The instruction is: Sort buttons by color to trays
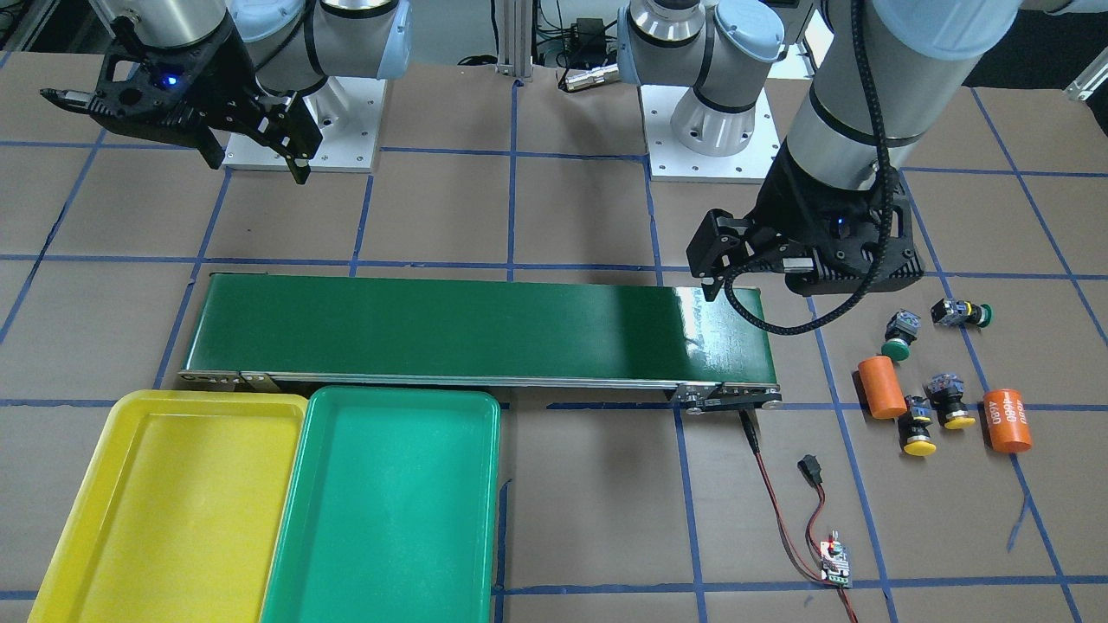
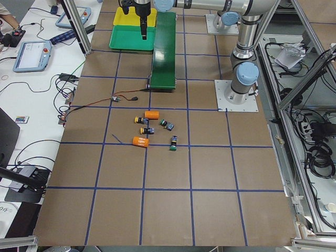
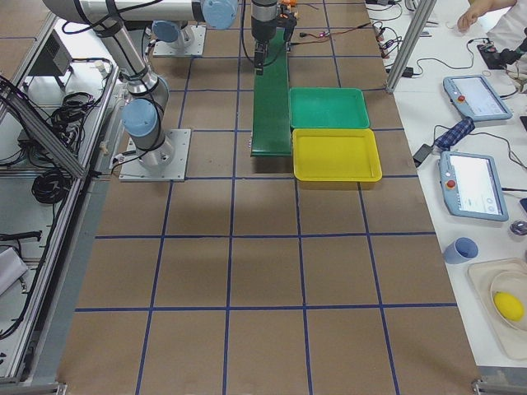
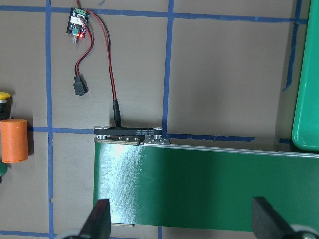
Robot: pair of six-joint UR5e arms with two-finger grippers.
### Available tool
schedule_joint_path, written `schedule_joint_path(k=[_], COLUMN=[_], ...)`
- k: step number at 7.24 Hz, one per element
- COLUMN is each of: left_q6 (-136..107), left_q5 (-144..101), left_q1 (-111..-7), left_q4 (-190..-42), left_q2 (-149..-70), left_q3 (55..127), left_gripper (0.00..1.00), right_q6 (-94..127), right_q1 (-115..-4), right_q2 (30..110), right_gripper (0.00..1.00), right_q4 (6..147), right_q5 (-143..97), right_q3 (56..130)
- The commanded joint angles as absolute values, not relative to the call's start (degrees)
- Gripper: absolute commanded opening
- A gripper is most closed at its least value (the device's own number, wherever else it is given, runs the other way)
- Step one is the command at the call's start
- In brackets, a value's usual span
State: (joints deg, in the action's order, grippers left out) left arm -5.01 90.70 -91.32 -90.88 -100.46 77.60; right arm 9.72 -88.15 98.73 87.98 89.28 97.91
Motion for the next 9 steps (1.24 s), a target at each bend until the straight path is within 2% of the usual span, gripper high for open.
schedule_joint_path(k=[1,9], left_q6=[-5.0,-4.9], left_q5=[90.7,90.6], left_q1=[-91.3,-91.2], left_q4=[-90.9,-90.8], left_q2=[-100.5,-99.3], left_q3=[77.6,79.1], left_gripper=[1.0,1.0], right_q6=[9.8,10.1], right_q1=[-88.2,-88.2], right_q2=[98.8,98.9], right_gripper=[1.0,1.0], right_q4=[88.0,88.0], right_q5=[89.3,89.2], right_q3=[97.9,97.9])
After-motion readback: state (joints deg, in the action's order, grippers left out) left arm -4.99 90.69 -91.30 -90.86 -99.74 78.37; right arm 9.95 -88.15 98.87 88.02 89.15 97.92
